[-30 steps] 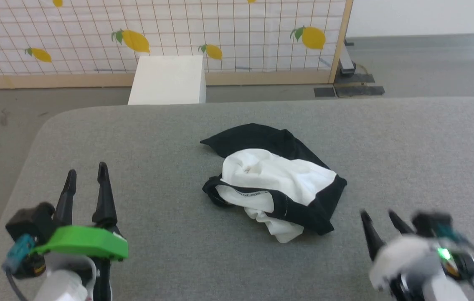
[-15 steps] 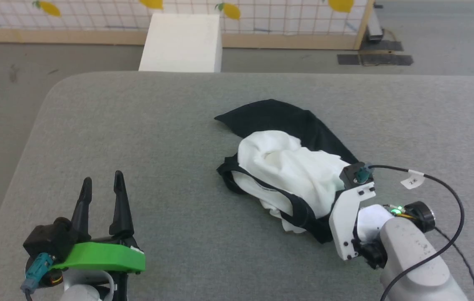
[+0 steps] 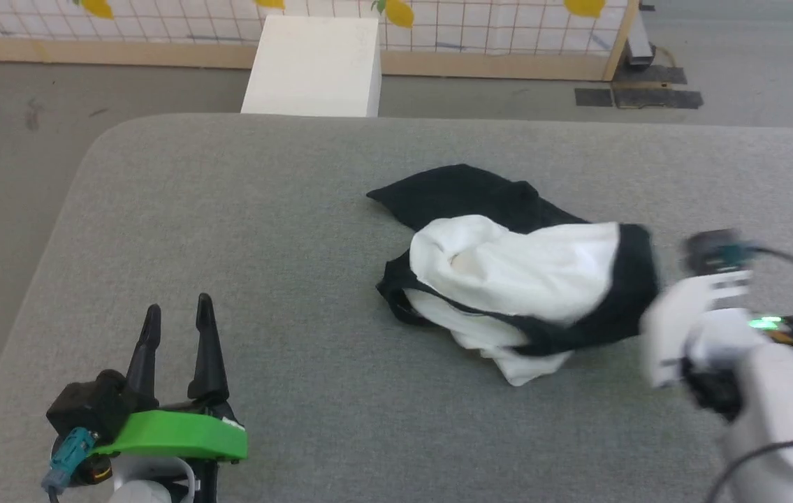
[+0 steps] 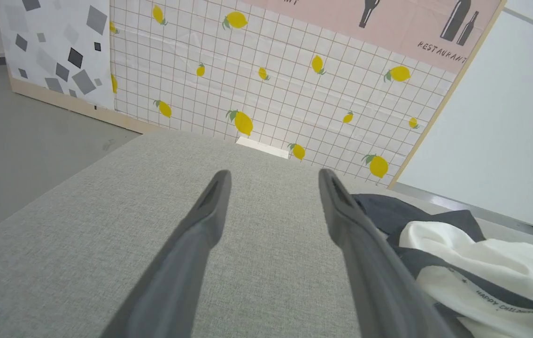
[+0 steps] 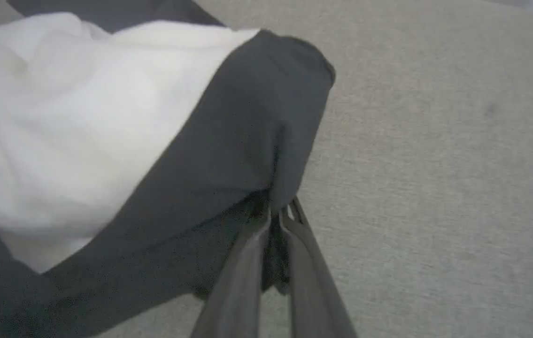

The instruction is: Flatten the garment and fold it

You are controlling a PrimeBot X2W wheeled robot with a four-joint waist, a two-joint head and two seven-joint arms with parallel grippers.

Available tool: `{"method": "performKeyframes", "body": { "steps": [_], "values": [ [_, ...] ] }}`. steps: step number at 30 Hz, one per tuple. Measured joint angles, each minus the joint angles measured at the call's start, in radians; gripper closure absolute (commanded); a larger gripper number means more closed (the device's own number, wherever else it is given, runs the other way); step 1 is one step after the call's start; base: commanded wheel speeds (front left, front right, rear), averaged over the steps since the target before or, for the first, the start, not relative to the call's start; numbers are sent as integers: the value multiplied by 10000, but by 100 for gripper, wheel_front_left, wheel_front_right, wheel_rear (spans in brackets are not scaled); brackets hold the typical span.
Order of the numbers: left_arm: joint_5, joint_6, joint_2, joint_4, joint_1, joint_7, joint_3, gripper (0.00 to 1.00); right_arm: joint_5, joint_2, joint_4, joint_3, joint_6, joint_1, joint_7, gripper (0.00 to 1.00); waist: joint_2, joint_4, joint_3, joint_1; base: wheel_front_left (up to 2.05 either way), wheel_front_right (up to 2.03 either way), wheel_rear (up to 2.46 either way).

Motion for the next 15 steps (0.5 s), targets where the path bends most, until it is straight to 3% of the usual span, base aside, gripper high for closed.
{"method": "performKeyframes", "body": {
  "steps": [5,10,11,12,15],
  "values": [
    [56,-161,-155,134,1,0,-17,0,-573,-510,-1434,-2621,0,975,274,100,0,-230,-166,0,0,0,0],
    [81,-251,-205,257,-4,0,-46,0,-1279,-257,-1672,-4374,0,1973,594,100,0,-294,-185,0,0,0,0],
    [81,-259,-209,314,-4,0,-50,0,-1289,-96,-1666,-4546,0,2066,566,63,0,-309,-192,0,0,0,0],
    [82,-270,-219,376,-3,0,-67,0,-1275,54,-1680,-4617,0,2117,405,0,0,-320,-207,0,0,0,0],
    [84,-336,-234,487,-2,0,-73,0,-692,351,-2036,-4612,0,2090,-811,0,0,-368,-242,0,0,0,0]
  ]
}}
